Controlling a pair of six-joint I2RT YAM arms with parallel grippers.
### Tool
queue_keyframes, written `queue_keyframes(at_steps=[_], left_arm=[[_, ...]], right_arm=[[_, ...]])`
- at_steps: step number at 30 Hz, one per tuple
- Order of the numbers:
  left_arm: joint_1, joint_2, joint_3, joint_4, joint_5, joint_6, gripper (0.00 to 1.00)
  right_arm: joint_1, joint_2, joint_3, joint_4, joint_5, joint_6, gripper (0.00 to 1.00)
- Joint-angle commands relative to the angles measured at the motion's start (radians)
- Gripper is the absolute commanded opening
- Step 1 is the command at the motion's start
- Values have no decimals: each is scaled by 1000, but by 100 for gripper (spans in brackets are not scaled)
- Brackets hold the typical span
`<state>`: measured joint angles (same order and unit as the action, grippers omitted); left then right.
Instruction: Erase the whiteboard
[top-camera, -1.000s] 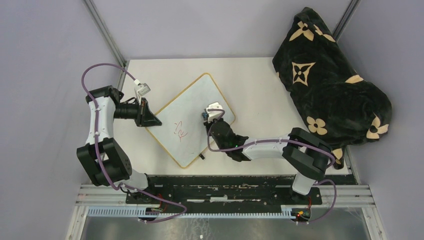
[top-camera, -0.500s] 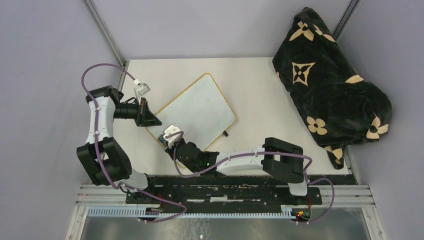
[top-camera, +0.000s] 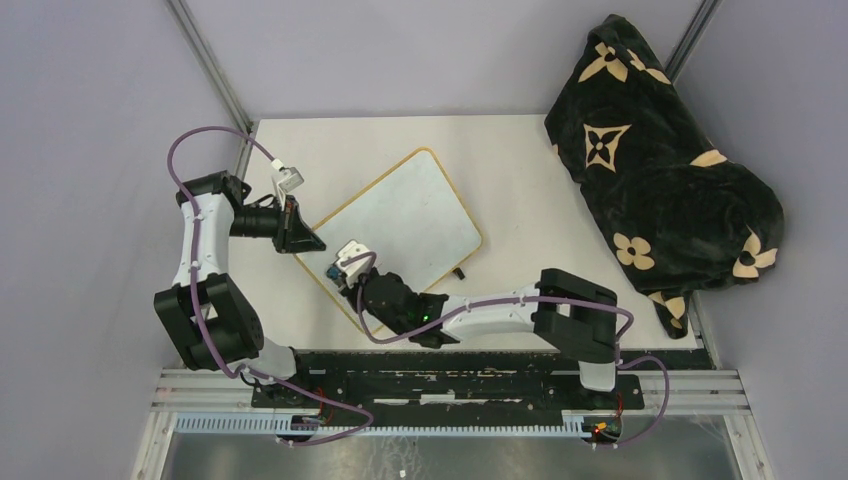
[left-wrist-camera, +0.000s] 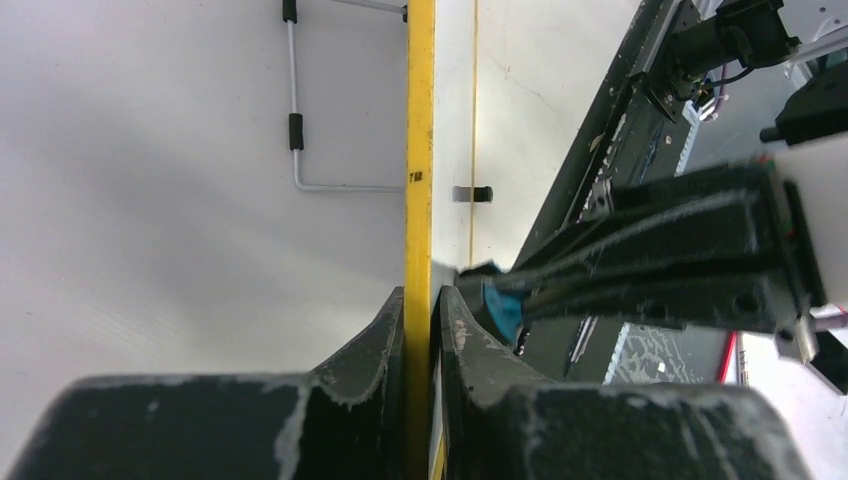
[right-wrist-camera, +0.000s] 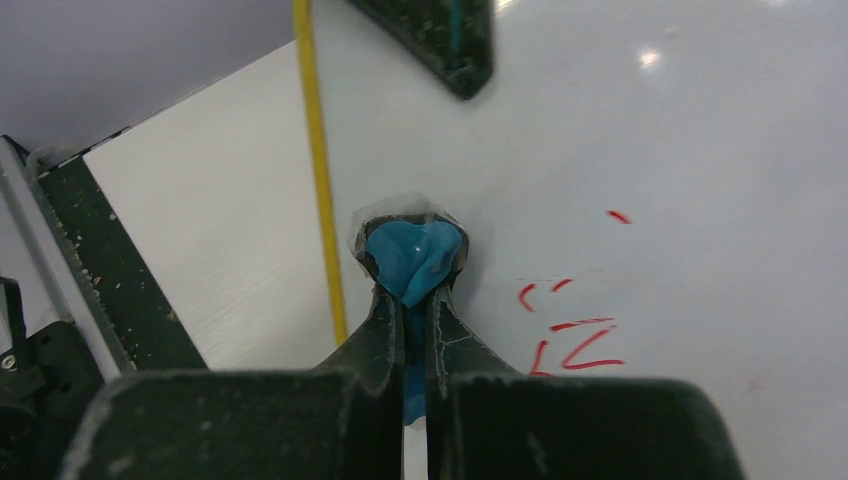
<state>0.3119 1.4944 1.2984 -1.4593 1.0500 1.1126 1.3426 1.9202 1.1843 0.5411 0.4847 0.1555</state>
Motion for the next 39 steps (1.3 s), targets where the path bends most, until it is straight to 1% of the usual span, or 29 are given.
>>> queue_keyframes(at_steps=[1, 8, 11, 14, 17, 27, 34, 39], left_arm=[[-11, -17, -9, -3, -58, 81, 3], [-12, -17, -4, -3, -60, 73, 3], [-12, -17, -1, -3, -59, 69, 3], [-12, -17, 3, -4, -56, 59, 3], [-11, -25, 7, -3, -52, 48, 3], [-20, -64, 13, -4, -63, 13, 3], [-24, -55, 16, -4, -52, 4, 3], [-25, -53, 17, -3, -39, -10, 3]], right_arm=[[-130, -84, -51, 9, 82, -9, 1], [-219, -154, -122, 18, 93, -10, 1], [-236, -165, -132, 19, 86, -13, 1], [-235, -159, -124, 14, 32, -2, 1], [-218, -140, -109, 11, 8, 16, 1], [-139, -79, -53, 4, 22, -1, 1], [-73, -54, -18, -4, 23, -7, 1], [-66, -30, -15, -1, 36, 10, 1]])
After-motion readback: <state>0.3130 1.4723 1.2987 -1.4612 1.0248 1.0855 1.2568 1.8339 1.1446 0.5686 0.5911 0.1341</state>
